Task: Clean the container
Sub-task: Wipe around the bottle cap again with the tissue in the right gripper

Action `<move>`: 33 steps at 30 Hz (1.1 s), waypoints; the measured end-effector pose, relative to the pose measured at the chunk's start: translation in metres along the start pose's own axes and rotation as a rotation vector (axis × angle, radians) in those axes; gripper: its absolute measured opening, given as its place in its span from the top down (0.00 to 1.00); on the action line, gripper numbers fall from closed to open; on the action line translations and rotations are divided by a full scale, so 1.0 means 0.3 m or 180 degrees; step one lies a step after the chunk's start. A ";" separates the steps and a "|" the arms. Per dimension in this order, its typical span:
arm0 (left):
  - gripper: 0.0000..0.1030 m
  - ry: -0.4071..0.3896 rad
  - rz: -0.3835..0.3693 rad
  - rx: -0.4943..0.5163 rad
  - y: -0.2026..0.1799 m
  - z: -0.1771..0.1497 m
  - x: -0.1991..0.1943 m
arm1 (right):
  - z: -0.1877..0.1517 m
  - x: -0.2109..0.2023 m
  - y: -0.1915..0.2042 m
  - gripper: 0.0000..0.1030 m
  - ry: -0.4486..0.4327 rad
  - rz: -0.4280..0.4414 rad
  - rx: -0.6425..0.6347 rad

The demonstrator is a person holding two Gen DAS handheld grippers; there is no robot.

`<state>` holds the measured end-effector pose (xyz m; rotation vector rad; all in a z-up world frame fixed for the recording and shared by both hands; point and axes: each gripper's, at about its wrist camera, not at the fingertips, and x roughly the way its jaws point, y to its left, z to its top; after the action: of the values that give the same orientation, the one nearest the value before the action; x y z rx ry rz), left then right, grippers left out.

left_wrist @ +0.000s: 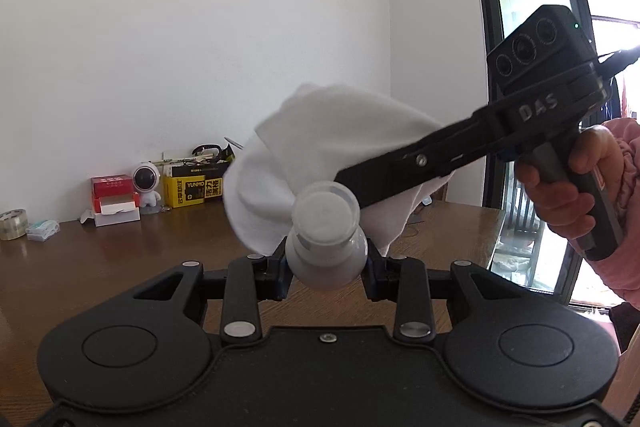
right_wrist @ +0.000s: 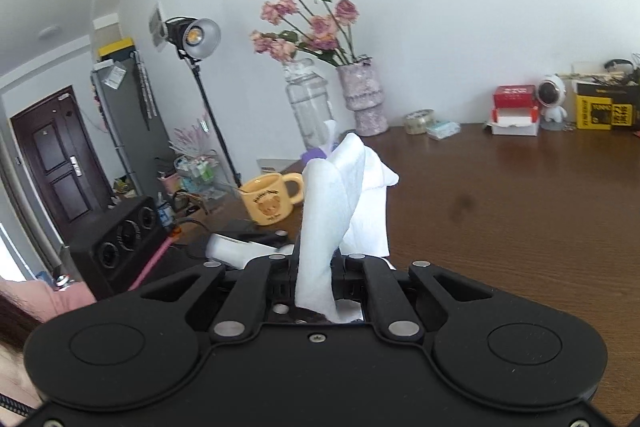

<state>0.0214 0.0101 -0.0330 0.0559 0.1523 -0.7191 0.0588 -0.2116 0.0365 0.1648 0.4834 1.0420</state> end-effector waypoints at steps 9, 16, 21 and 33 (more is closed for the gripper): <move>0.68 -0.0015 -0.0023 -0.0016 -0.006 -0.002 -0.008 | -0.009 -0.024 -0.051 0.93 0.0026 -0.0209 0.0105; 0.68 -0.0058 -0.0012 -0.0065 0.006 0.001 -0.017 | -0.061 -0.054 -0.164 0.93 0.0104 -0.0620 0.0389; 0.68 -0.0020 -0.0014 -0.0031 -0.007 0.002 -0.012 | -0.054 -0.031 -0.117 0.93 0.0067 -0.0423 0.0273; 0.68 0.0008 0.0014 -0.0042 0.005 0.003 0.020 | 0.017 -0.002 0.055 0.93 -0.0117 0.0318 -0.0044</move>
<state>0.0269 0.0072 -0.0330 0.0445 0.1592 -0.7137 0.0478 -0.2033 0.0469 0.1971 0.4381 1.1377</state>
